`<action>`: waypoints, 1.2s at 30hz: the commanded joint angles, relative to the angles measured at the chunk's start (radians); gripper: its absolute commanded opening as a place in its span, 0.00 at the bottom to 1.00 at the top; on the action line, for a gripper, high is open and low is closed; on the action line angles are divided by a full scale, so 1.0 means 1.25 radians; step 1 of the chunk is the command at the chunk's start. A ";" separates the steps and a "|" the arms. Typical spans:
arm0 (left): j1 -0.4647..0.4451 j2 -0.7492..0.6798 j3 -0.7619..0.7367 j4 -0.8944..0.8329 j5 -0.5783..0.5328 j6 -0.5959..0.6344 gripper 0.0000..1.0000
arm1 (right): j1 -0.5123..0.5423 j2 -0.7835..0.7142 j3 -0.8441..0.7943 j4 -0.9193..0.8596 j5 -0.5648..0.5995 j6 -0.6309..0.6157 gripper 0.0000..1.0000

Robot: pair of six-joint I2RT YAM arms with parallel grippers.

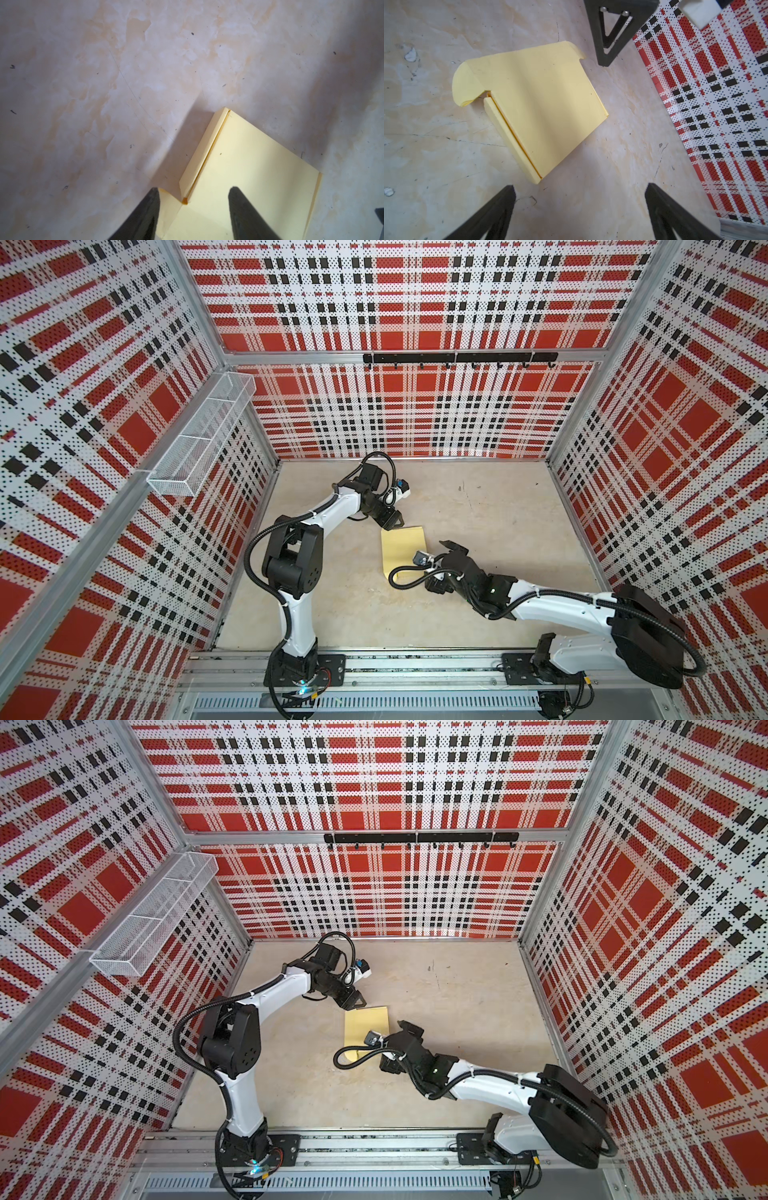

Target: Fold the paper box

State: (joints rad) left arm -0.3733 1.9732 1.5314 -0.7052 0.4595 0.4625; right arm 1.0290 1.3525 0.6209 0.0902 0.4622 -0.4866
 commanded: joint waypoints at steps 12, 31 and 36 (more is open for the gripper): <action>-0.020 0.087 0.050 -0.070 -0.005 0.035 0.46 | 0.097 0.214 -0.007 0.260 0.071 -0.168 1.00; -0.022 0.151 0.093 -0.138 0.027 0.037 0.15 | 0.064 0.286 -0.051 0.409 0.059 -0.341 1.00; -0.013 0.184 0.131 -0.172 0.041 0.045 0.12 | 0.038 0.267 -0.073 0.396 -0.004 -0.386 1.00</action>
State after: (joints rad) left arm -0.3943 2.1487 1.6711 -0.8639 0.5053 0.5003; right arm 1.0912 1.6928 0.5533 0.5610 0.5087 -0.8989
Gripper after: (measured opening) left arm 0.126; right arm 0.993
